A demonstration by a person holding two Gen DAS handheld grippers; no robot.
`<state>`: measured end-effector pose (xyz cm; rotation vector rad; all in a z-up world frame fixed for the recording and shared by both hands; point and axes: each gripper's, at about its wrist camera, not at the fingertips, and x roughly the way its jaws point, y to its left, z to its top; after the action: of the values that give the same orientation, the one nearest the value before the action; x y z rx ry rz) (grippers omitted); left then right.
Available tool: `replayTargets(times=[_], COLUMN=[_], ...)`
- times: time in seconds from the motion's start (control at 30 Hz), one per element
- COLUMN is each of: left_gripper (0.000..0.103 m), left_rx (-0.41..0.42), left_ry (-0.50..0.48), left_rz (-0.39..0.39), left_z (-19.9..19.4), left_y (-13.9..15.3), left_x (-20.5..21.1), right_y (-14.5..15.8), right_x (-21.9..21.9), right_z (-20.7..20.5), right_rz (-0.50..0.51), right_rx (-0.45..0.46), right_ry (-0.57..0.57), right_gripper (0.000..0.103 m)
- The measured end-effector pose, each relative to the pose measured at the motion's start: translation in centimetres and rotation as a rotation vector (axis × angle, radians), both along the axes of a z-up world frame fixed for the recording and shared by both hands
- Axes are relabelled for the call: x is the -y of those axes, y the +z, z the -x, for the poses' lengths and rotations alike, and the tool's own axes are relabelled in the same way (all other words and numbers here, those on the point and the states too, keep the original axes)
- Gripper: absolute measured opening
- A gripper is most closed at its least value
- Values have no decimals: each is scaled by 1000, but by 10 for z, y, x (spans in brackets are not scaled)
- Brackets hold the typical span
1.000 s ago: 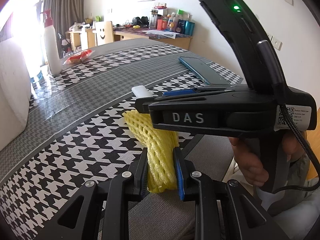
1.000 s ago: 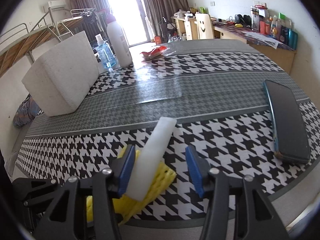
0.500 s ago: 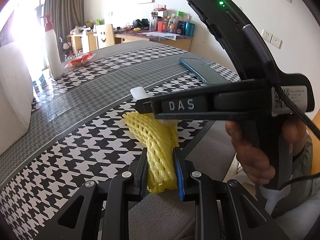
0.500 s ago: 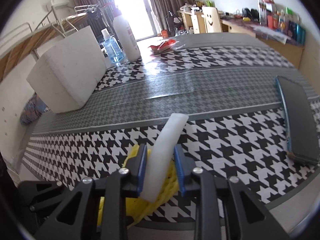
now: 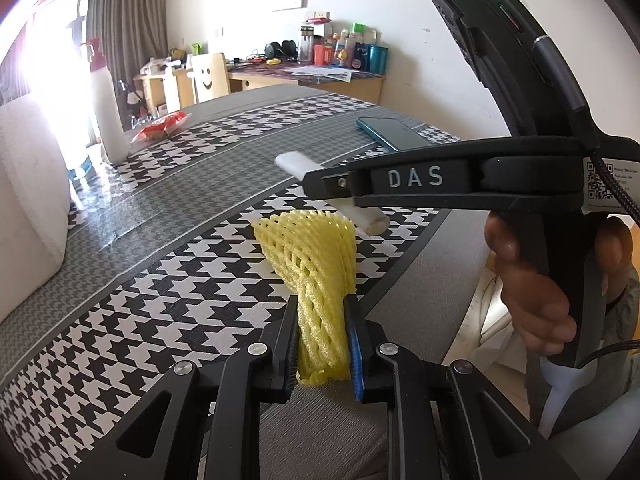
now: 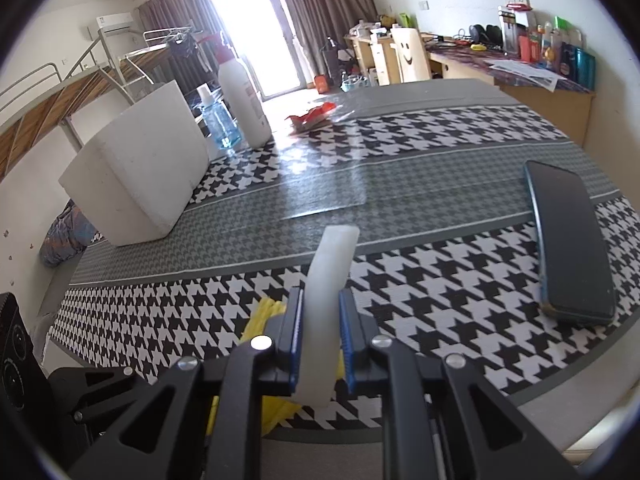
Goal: Organize soft objects
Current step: 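Lift the yellow net and white tube with both grippers off the table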
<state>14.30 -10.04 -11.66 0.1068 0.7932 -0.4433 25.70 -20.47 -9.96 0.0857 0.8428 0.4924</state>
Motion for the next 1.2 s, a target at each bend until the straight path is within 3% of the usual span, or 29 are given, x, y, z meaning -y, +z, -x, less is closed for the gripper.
replayTargets(times=[1.2], left_gripper=[21], left_rx=[63], left_ry=[53], left_rz=[-28], left_z=[23], left_y=[24], left_x=[-13], right_y=[15], right_x=[21], right_z=[34], right_rz=[6], right_rx=[93], right_ry=[-23], right_gripper=[21])
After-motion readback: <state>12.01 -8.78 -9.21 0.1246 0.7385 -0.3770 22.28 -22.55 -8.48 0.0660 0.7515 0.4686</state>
